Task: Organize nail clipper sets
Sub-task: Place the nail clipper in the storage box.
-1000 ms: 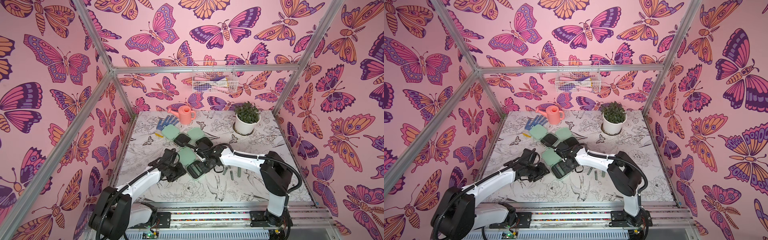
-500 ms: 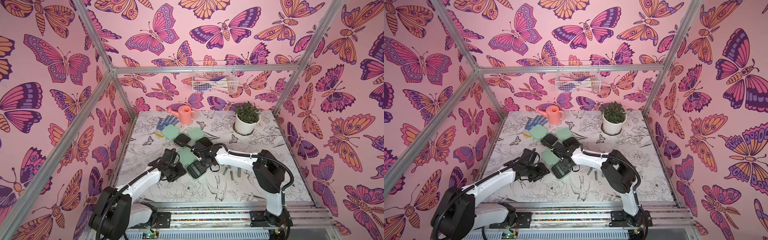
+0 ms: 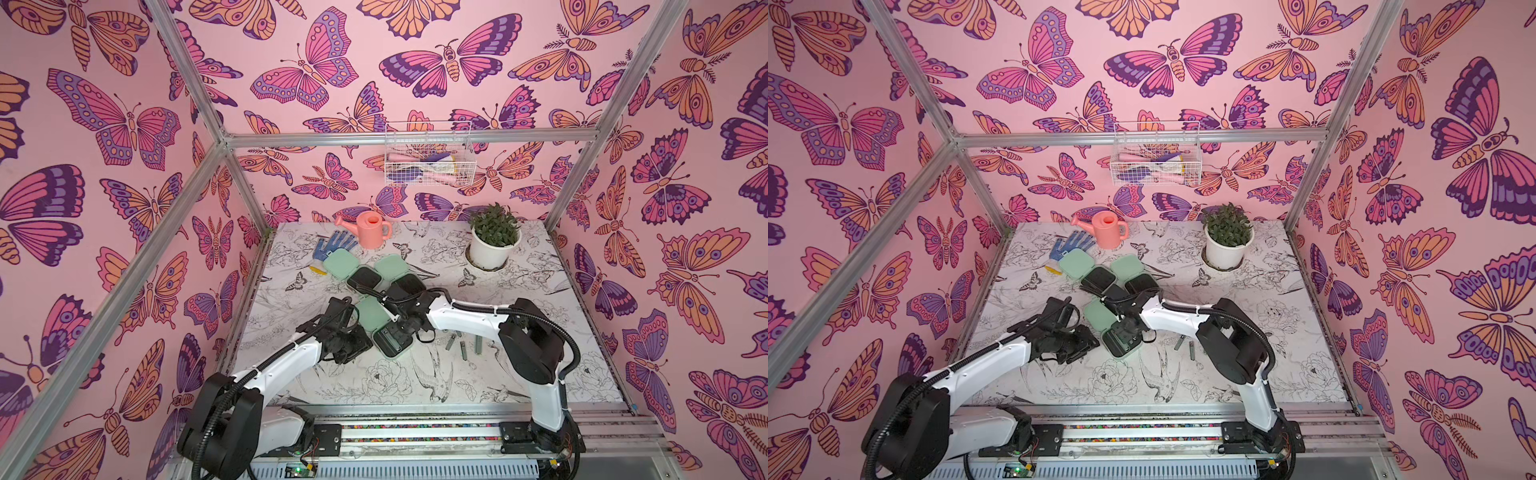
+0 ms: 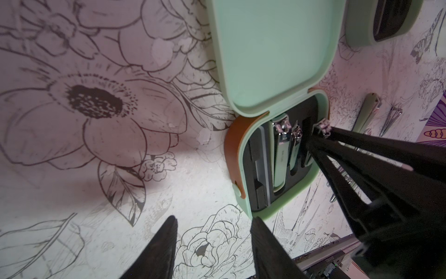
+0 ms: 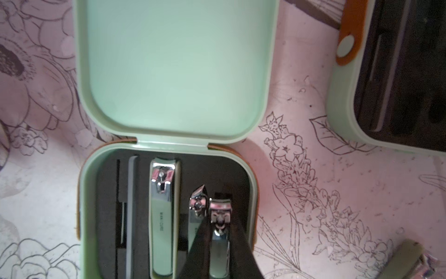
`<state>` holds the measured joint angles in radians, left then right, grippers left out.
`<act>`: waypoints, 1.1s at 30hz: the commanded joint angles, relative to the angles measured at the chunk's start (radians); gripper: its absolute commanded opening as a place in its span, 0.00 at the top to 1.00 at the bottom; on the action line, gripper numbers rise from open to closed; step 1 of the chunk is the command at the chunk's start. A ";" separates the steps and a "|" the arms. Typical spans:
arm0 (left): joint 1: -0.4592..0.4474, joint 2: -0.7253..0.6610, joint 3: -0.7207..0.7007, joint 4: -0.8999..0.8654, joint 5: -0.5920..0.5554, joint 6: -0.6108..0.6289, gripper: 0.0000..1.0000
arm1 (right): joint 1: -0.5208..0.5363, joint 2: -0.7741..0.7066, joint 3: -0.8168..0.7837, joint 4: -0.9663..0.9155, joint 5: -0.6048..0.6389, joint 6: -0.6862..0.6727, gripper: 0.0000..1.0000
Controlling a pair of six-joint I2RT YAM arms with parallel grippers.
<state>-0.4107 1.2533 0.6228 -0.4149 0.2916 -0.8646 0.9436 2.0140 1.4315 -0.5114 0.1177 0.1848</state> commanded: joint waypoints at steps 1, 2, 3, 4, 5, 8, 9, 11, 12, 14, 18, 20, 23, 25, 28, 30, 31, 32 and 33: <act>0.009 0.009 -0.008 0.002 0.001 0.003 0.48 | 0.009 0.016 0.001 0.020 -0.006 -0.040 0.91; 0.009 0.009 -0.008 0.002 0.002 0.003 0.48 | 0.009 0.019 -0.001 0.022 -0.003 -0.043 0.91; 0.009 0.009 -0.009 0.003 0.003 0.003 0.48 | 0.009 0.022 -0.002 0.022 -0.003 -0.046 0.91; 0.009 0.009 -0.010 0.002 0.003 0.003 0.48 | 0.009 0.024 -0.002 0.021 -0.001 -0.048 0.91; 0.009 0.009 -0.009 0.002 0.002 0.003 0.48 | 0.009 0.028 -0.003 0.021 -0.001 -0.047 0.91; 0.009 0.009 -0.009 0.002 0.003 0.002 0.48 | 0.009 0.029 -0.013 0.020 0.002 -0.048 0.91; 0.009 0.009 -0.009 0.003 0.003 0.001 0.48 | 0.009 0.029 -0.018 0.019 0.002 -0.046 0.91; 0.009 0.009 -0.011 0.002 0.003 0.001 0.48 | 0.009 0.029 -0.030 0.023 0.003 -0.045 0.91; 0.009 0.009 -0.011 0.002 0.001 0.001 0.48 | 0.009 0.026 -0.037 0.028 0.002 -0.042 0.91; 0.009 0.009 -0.012 0.002 0.001 0.001 0.48 | 0.009 0.028 -0.043 0.028 0.004 -0.040 0.91; 0.009 0.009 -0.012 0.002 0.001 0.001 0.48 | 0.009 0.030 -0.052 0.031 0.002 -0.031 0.91; 0.009 0.009 -0.012 0.002 0.001 0.001 0.48 | 0.009 0.031 -0.054 0.029 0.002 -0.025 0.91; 0.009 0.009 -0.013 0.002 0.001 0.003 0.48 | 0.009 0.030 -0.055 0.020 0.001 -0.013 0.92; 0.009 0.009 -0.014 0.002 0.001 0.002 0.48 | 0.009 0.029 -0.056 0.013 0.001 -0.001 0.91; 0.009 0.009 -0.015 0.002 -0.001 0.002 0.48 | 0.009 0.030 -0.052 -0.007 0.000 0.025 0.92; 0.009 0.009 -0.015 0.003 0.001 0.001 0.48 | 0.009 0.030 -0.049 -0.022 -0.001 0.043 0.92; 0.009 0.009 -0.015 0.003 0.001 0.001 0.48 | 0.009 0.030 -0.051 -0.027 -0.001 0.051 0.92; 0.009 0.009 -0.016 0.003 -0.001 0.001 0.48 | 0.009 0.029 -0.052 -0.032 -0.001 0.056 0.92; 0.009 0.009 -0.015 0.002 -0.001 0.001 0.48 | 0.009 0.029 -0.054 -0.036 0.000 0.062 0.92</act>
<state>-0.4107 1.2533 0.6228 -0.4149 0.2916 -0.8646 0.9443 2.0163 1.3979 -0.4820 0.1188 0.2111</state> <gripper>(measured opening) 0.518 0.144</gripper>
